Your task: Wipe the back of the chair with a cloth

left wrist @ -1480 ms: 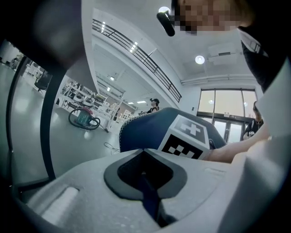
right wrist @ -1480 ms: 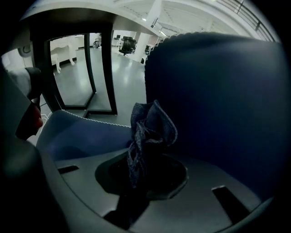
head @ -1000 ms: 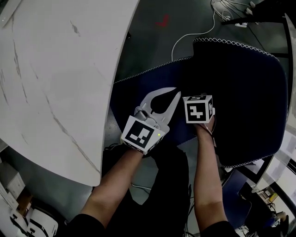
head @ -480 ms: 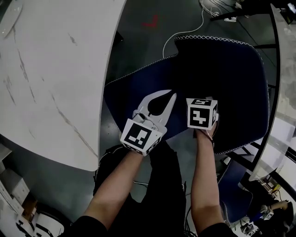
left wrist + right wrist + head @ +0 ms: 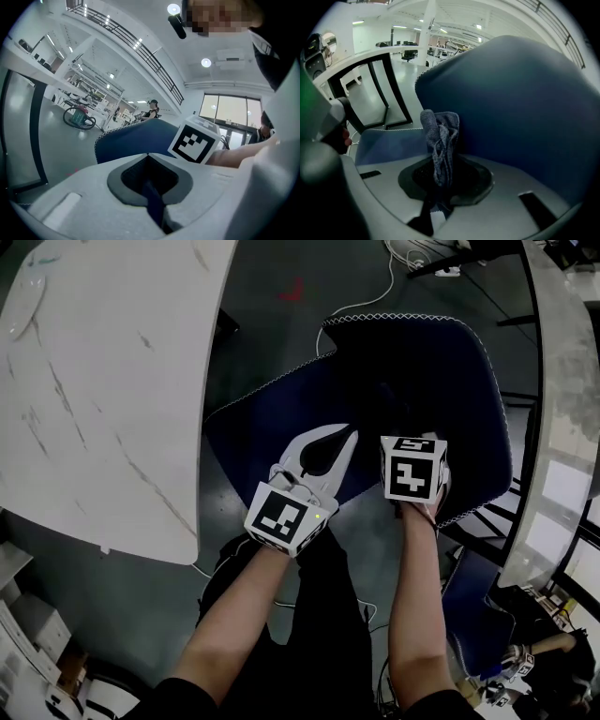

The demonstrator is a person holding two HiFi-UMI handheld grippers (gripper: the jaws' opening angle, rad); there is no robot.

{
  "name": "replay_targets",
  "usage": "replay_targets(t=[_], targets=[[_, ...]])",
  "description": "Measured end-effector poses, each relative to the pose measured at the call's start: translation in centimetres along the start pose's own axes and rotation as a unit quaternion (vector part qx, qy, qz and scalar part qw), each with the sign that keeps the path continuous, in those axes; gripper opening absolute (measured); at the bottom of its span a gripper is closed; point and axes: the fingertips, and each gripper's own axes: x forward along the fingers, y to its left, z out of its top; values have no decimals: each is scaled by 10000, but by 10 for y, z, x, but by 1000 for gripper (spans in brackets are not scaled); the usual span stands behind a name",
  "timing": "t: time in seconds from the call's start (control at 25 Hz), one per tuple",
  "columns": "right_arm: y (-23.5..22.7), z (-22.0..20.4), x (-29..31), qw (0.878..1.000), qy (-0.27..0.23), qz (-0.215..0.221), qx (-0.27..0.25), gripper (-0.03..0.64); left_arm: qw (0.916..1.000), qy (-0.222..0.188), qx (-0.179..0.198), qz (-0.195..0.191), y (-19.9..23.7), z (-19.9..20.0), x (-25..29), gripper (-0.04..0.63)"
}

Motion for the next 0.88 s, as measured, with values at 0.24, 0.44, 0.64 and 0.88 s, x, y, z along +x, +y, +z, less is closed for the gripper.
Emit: replay_targets(t=[0.24, 0.44, 0.64, 0.88], targets=[[-26, 11, -33, 9999, -158, -16, 66, 77, 9999, 47, 20, -149, -27, 17, 3, 8], [-41, 21, -58, 9995, -284, -27, 93, 77, 9995, 98, 39, -303, -45, 24, 7, 8], [-56, 30, -80, 9991, -389, 22, 165, 77, 9991, 80, 69, -403, -60, 33, 12, 8], [-80, 34, -119, 9983, -550, -150, 127, 77, 9988, 62, 129, -467, -73, 42, 14, 8]])
